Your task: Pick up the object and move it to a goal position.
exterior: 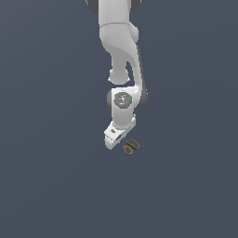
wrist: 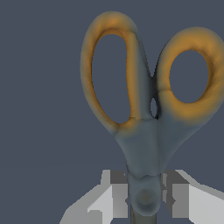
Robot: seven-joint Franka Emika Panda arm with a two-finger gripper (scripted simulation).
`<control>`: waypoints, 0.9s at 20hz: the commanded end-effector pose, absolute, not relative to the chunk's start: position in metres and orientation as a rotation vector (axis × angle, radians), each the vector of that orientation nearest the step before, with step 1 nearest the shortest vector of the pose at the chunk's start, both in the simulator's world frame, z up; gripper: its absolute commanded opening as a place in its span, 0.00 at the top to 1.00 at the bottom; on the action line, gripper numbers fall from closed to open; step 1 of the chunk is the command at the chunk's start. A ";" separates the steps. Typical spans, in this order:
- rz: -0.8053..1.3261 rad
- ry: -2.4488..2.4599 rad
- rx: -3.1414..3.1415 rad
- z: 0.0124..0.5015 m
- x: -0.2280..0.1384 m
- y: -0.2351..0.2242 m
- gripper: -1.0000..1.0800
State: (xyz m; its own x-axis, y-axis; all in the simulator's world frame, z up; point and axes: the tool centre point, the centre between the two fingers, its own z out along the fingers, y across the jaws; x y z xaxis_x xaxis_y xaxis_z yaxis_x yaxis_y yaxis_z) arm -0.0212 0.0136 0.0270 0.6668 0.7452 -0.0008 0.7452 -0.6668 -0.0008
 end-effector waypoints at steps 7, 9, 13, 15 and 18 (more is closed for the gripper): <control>0.001 -1.283 -2.869 0.071 -0.057 0.066 1.00; 0.001 -1.283 -2.870 0.084 -0.067 0.082 1.00; 0.001 -1.283 -2.870 0.109 -0.087 0.113 1.00; 0.001 -1.283 -2.870 0.121 -0.096 0.127 1.00; 0.002 -1.283 -2.871 0.136 -0.107 0.145 1.00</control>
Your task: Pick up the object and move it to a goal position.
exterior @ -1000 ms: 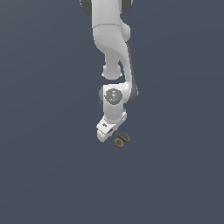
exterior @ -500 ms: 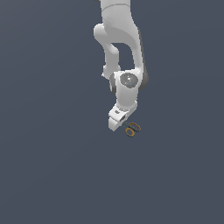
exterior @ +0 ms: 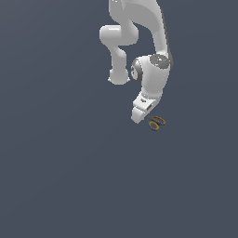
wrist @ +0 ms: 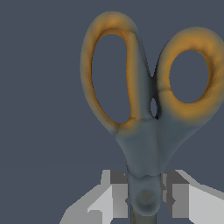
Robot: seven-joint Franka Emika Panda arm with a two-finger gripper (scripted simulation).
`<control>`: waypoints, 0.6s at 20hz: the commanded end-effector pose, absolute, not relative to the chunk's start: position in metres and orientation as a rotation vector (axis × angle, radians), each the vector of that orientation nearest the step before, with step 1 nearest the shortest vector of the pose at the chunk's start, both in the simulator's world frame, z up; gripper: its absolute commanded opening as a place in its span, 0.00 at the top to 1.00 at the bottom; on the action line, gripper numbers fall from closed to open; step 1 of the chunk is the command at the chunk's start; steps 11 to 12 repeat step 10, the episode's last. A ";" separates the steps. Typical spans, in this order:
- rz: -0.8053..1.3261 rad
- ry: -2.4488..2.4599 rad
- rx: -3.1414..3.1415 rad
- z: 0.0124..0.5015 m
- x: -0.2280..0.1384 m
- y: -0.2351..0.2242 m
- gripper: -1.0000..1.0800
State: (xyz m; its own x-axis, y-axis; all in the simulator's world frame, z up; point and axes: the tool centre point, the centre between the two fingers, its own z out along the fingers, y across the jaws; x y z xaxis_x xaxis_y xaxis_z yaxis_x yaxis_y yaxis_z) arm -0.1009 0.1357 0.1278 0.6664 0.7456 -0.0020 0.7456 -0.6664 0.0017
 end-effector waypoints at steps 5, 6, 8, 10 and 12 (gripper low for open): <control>-0.001 1.280 2.867 0.153 -0.119 0.166 1.00; -0.001 1.280 2.867 0.155 -0.120 0.168 1.00; -0.001 1.280 2.868 0.158 -0.122 0.172 1.00; -0.001 1.280 2.868 0.159 -0.123 0.173 1.00; -0.001 1.280 2.868 0.159 -0.123 0.173 1.00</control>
